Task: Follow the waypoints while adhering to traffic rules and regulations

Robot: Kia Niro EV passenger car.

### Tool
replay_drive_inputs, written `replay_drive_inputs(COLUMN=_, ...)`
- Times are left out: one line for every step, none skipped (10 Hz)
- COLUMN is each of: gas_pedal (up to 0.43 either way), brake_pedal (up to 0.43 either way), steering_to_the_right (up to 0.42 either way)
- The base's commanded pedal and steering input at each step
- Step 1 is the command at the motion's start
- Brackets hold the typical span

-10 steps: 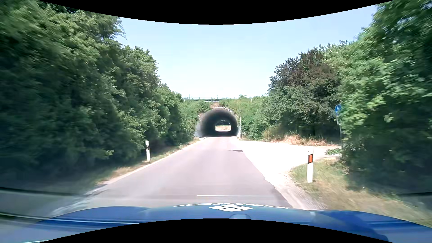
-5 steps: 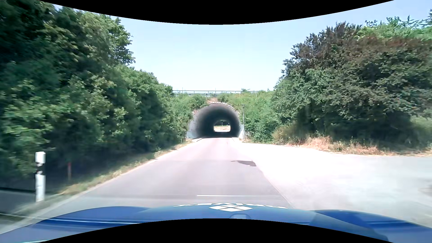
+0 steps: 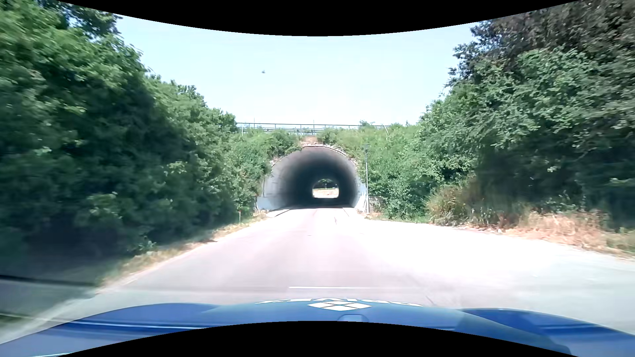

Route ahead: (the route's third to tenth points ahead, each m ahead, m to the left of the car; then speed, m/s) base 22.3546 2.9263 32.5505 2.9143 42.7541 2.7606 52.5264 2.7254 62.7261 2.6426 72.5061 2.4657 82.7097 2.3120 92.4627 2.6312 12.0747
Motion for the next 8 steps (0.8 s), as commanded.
replay_drive_inputs(gas_pedal=0.110, brake_pedal=0.000, steering_to_the_right=-0.002)
replay_drive_inputs(gas_pedal=0.087, brake_pedal=0.000, steering_to_the_right=0.000)
replay_drive_inputs(gas_pedal=0.079, brake_pedal=0.000, steering_to_the_right=0.000)
replay_drive_inputs(gas_pedal=0.047, brake_pedal=0.000, steering_to_the_right=-0.003)
replay_drive_inputs(gas_pedal=0.047, brake_pedal=0.000, steering_to_the_right=-0.009)
replay_drive_inputs(gas_pedal=0.087, brake_pedal=0.000, steering_to_the_right=-0.009)
replay_drive_inputs(gas_pedal=0.087, brake_pedal=0.000, steering_to_the_right=-0.007)
replay_drive_inputs(gas_pedal=0.087, brake_pedal=0.000, steering_to_the_right=-0.005)
